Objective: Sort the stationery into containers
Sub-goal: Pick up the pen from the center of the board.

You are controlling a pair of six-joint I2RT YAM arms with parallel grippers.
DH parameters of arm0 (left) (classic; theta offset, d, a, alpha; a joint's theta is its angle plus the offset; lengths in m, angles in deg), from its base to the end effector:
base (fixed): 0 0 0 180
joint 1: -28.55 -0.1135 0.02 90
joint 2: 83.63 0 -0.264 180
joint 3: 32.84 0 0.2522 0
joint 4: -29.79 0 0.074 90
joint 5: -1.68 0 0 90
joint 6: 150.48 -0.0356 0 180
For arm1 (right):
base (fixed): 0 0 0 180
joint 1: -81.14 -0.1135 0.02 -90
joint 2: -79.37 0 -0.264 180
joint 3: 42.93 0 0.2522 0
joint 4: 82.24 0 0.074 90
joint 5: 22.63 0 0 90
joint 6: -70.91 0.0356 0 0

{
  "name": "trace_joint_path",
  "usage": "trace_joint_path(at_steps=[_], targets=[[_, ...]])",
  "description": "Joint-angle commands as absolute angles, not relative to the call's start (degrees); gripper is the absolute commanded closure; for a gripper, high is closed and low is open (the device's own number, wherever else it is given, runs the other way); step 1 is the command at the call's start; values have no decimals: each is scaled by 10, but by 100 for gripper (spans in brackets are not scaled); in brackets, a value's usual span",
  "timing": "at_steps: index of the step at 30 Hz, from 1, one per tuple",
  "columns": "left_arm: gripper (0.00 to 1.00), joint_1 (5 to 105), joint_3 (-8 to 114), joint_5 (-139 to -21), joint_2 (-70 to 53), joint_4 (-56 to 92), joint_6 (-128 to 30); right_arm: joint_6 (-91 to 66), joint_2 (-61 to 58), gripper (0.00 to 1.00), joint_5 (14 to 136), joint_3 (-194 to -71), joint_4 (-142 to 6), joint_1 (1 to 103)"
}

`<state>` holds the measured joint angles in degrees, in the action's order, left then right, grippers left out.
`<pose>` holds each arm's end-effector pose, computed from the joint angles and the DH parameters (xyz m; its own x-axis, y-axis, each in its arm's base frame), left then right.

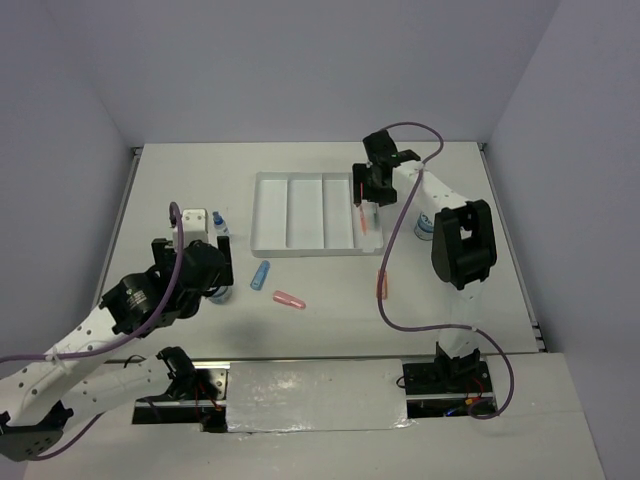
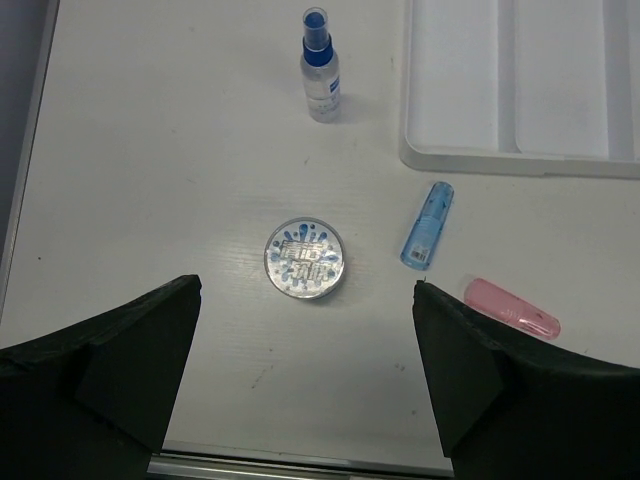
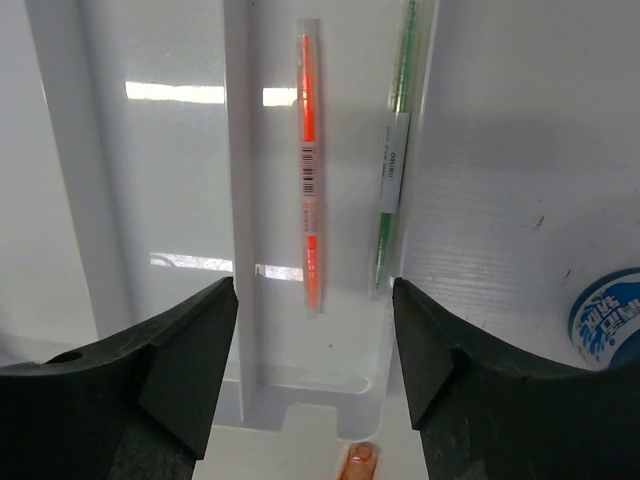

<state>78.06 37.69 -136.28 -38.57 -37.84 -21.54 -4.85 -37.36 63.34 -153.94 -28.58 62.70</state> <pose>0.1069 -0.0845 0.3432 -0.4344 -0.1394 -0.8899 -0.1558 0.9847 -0.0782 0.4234 0.1385 0.2299 -0.8606 -0.0283 -0.5086 -0.0721 0.9952 0.0667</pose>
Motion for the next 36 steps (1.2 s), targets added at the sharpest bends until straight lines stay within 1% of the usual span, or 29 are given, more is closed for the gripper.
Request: trace_joint_path(at_steps=[1,3,4,6,7,8,9,12,13,14,17,20,27,29,32,35,36], targets=[[1,757,375,-1350,-384,-352,-232,-44,-317,28,641,-1555,-274,626],[1,743,375,-1354,-385,-353,-228,-36,-284,27,643,-1530,-279,623],[1,739,375,-1359,-385,-356,-223,-35,-239,27,644,-1514,-285,619],[1,721,377,-1370,-389,-370,-206,-20,-188,26,621,-1438,-308,608],[1,707,379,-1383,-392,-375,-200,-11,-136,26,611,-1408,-316,596],[1,700,380,-1387,-397,-382,-194,8,-110,26,596,-1339,-337,590],[1,693,379,-1389,-401,-382,-191,16,-62,25,584,-1303,-345,575],[1,676,370,-1375,-414,-361,-207,66,-3,24,539,-1179,-367,551],[1,671,369,-1370,-413,-357,-212,74,24,22,536,-1152,-376,531],[1,670,368,-1364,-409,-355,-214,93,31,22,533,-1108,-383,521],[1,667,370,-1355,-393,-356,-218,128,48,22,516,-1040,-397,491],[1,666,370,-1349,-386,-355,-222,140,38,23,523,-1000,-421,489],[1,666,366,-1337,-395,-342,-232,125,-30,29,556,-991,-459,491],[1,666,366,-1334,-396,-341,-235,124,-46,34,566,-991,-475,491],[1,666,363,-1328,-396,-335,-241,125,-76,46,574,-995,-485,491],[1,666,363,-1323,-394,-334,-244,131,-89,65,564,-997,-482,490],[1,666,363,-1322,-395,-333,-245,133,-84,80,563,-996,-482,490]])
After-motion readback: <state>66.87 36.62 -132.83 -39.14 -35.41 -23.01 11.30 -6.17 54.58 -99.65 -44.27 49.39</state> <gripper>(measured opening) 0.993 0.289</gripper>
